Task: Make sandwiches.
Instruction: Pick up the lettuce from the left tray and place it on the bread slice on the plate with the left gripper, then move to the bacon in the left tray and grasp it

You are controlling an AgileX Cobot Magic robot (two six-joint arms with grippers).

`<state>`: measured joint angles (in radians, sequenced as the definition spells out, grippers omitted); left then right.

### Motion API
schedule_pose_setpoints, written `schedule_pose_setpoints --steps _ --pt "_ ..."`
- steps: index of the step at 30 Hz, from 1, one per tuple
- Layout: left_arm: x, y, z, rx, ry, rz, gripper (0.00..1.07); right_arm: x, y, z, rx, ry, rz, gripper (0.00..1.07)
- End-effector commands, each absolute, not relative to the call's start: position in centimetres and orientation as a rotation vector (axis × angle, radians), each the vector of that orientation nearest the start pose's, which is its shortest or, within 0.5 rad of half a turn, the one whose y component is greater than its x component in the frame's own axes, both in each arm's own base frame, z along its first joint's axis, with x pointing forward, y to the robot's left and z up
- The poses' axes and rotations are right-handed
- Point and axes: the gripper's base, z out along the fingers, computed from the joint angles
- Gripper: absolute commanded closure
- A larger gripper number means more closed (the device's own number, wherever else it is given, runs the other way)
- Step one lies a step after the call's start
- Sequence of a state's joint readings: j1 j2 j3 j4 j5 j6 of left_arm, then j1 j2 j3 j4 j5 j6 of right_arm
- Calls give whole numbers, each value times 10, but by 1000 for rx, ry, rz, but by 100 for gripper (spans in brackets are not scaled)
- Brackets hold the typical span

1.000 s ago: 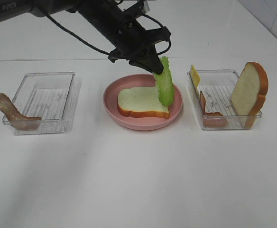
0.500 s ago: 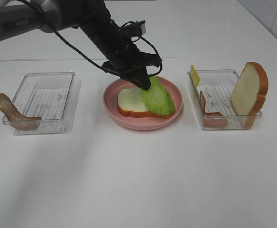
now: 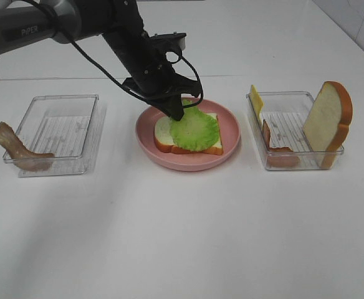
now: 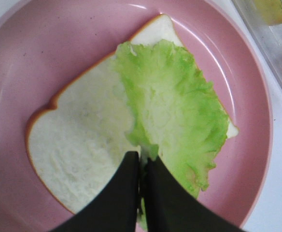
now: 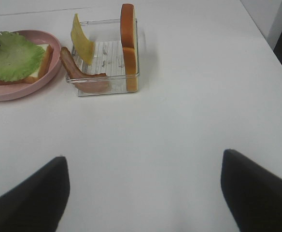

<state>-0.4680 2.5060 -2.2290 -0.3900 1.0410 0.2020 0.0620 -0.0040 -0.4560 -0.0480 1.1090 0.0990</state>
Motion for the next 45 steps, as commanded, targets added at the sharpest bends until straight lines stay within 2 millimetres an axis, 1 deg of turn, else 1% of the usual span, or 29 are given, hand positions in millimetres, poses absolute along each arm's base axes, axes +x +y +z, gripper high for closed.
schedule_pose_setpoints --steps 1,2,3,4,5,6,7,11,18,19,21,23,24,29,30,31,32,33,34,35,36,37,38,39,40,41,42,44,45 --pt "462 -269 156 725 2684 -578 74 -6 -5 261 45 2092 36 28" --pt "462 -269 156 725 2684 -578 74 -6 -5 261 45 2092 36 28" --pt "463 -268 161 713 2670 -565 48 -6 -5 261 45 2092 36 28" --pt "463 -268 161 713 2670 -565 48 -6 -5 261 45 2092 36 28" --pt "464 -267 166 703 2665 -549 31 -6 -5 261 45 2092 36 28" --pt "464 -267 166 703 2665 -549 31 -6 -5 261 45 2092 36 28" --pt "465 -265 173 709 2648 -504 5 -6 -5 261 45 2092 36 28" --pt "467 -256 194 640 2644 -383 5 -6 -5 261 45 2092 36 28" --pt "465 -244 206 615 2726 -216 5 -6 -5 261 45 2092 36 28" --pt "462 -240 214 636 2763 -170 5 -6 -5 261 45 2092 36 28" --pt "460 -238 217 644 2785 -154 5 -6 -5 261 45 2092 36 28" --pt "459 -238 228 625 2770 -163 5 -6 -5 261 45 2092 36 28" --pt "458 -237 240 588 2751 -174 5 -6 -5 261 45 2092 36 28" --pt "456 -227 259 505 2740 -185 6 -6 -5 261 45 2092 36 28" --pt "454 -215 264 470 2757 -178 6 -6 -5 261 45 2092 36 28" --pt "454 -215 264 470 2757 -178 6 -6 -5 261 45 2092 36 28" --pt "451 -197 269 425 2784 -171 6 -6 -5 261 45 2092 36 28" --pt "451 -197 269 425 2784 -171 6 -6 -5 261 45 2092 36 28" --pt "447 -187 273 403 2802 -164 6 -6 -5 261 45 2092 36 28" --pt "439 -166 279 356 2835 -155 6 -6 -5 261 45 2092 36 28" --pt "439 -166 279 356 2835 -155 6 -6 -5 261 45 2092 36 28" --pt "432 -155 284 329 2849 -154 6 -6 -5 261 45 2092 36 28" --pt "419 -133 293 289 2872 -140 6 -6 -5 261 45 2092 36 28" --pt "419 -133 293 289 2872 -140 6 -6 -5 261 45 2092 36 28" --pt "408 -112 298 249 2892 -127 6 -6 -5 261 45 2092 36 28" --pt "402 -102 300 228 2902 -120 6 -6 -5 261 45 2092 36 28" --pt "402 -102 300 228 2902 -120 6 -6 -5 261 45 2092 36 28" --pt "390 -75 298 168 2943 -102 6 -6 -5 261 45 2092 36 28" --pt "390 -75 298 168 2943 -102 6 -6 -5 261 45 2092 36 28"
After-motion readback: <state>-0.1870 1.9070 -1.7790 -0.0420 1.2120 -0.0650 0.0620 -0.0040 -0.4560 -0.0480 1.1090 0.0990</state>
